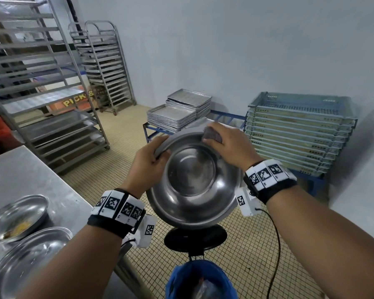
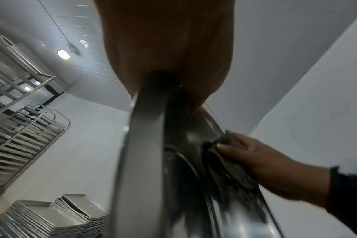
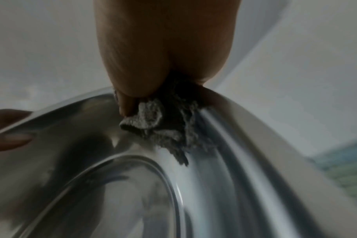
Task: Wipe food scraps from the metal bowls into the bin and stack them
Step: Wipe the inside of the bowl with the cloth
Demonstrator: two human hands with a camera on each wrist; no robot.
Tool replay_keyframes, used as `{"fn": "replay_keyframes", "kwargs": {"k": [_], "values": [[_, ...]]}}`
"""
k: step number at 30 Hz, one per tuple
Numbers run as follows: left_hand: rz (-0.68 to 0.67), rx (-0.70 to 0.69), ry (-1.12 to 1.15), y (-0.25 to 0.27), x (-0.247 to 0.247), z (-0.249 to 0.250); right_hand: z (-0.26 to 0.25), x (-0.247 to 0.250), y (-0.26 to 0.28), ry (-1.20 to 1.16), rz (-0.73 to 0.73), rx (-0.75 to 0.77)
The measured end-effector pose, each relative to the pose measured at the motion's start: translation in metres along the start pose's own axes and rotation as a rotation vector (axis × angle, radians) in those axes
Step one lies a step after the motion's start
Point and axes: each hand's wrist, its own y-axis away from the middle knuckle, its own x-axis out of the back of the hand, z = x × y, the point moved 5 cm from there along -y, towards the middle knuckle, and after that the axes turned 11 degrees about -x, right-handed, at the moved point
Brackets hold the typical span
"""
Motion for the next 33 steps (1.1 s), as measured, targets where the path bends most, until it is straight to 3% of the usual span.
{"fn": "replay_keyframes", "kwargs": {"k": [3,7,9,14,16,24,29,33], "values": [[0.004,-0.017,-0.019,-0.004,0.001,0.005,-0.012,0.008,-0.008,0.086,-0.035,0.054],[0.143,0.041,0.008,-0.002,0.022,-0.004,0.019,0.005,0.003,-0.165,-0.039,-0.116],[0.159,0.053,-0.001,-0.001,0.025,-0.005,0.024,-0.001,0.007,-0.184,-0.053,-0.172],[0.035,0.018,-0.022,-0.002,0.004,0.004,-0.008,0.005,-0.015,-0.030,-0.046,0.014],[0.044,0.012,0.001,-0.002,0.003,0.006,-0.014,0.008,-0.018,0.020,-0.055,0.062],[0.370,0.208,0.185,0.017,0.015,-0.024,0.046,-0.018,0.013,-0.454,0.019,-0.345],[0.252,0.203,0.113,0.014,0.012,-0.022,0.041,-0.005,0.010,-0.399,0.058,-0.339],[0.055,0.118,0.020,-0.008,0.015,-0.010,0.014,0.011,0.002,-0.224,0.012,-0.145]]}}
